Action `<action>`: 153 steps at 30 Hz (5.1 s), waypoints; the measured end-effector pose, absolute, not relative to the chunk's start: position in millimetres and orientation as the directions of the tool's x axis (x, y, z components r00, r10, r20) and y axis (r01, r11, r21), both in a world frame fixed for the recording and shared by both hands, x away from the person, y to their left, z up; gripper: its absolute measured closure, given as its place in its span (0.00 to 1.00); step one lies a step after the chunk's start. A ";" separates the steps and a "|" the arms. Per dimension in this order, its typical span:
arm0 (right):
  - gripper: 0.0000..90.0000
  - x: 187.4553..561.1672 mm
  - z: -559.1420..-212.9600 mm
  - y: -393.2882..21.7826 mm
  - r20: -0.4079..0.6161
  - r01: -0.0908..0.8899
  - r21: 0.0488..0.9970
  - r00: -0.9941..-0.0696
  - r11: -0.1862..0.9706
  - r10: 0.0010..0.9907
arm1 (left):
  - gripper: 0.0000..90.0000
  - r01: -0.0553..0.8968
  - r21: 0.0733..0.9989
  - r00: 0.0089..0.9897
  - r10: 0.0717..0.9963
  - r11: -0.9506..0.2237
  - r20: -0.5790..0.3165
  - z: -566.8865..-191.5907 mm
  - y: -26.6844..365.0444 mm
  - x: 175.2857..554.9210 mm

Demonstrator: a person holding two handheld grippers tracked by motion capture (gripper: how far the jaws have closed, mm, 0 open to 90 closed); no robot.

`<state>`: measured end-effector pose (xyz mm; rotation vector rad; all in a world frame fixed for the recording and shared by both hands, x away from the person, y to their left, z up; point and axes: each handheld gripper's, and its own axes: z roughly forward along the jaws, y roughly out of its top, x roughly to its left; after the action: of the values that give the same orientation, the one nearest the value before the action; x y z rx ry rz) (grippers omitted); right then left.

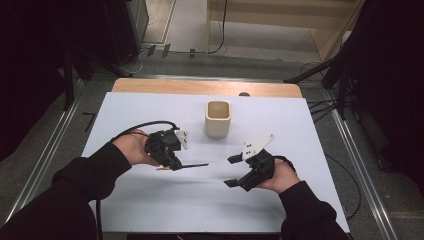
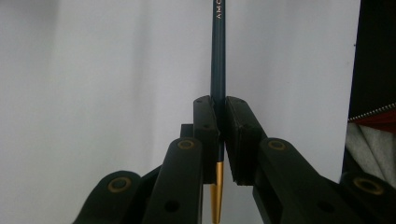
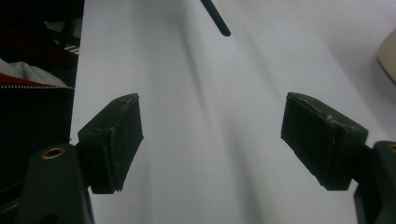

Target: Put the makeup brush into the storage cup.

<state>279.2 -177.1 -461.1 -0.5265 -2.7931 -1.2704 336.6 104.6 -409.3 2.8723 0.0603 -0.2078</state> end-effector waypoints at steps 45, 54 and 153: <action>0.70 291.9 -469.1 -121.0 0.184 0.265 0.688 -0.964 0.676 0.190 | 0.93 -0.069 0.243 0.987 -0.102 -0.968 -0.127 -413.2 65.0 315.9; 0.87 291.8 -469.2 -112.0 0.207 0.254 0.670 -0.966 0.697 0.154 | 0.93 -0.077 0.246 0.984 -0.113 -0.966 -0.136 -413.9 60.0 314.6; 0.94 238.9 -466.0 -128.6 0.211 0.631 0.670 -0.668 0.392 0.714 | 0.42 0.486 0.634 0.870 0.400 -0.602 -0.288 -434.0 151.3 308.7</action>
<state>238.9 -128.6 -466.0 -1.3152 -2.7118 -1.2229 308.7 151.3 -434.0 2.2898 0.6358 -0.1490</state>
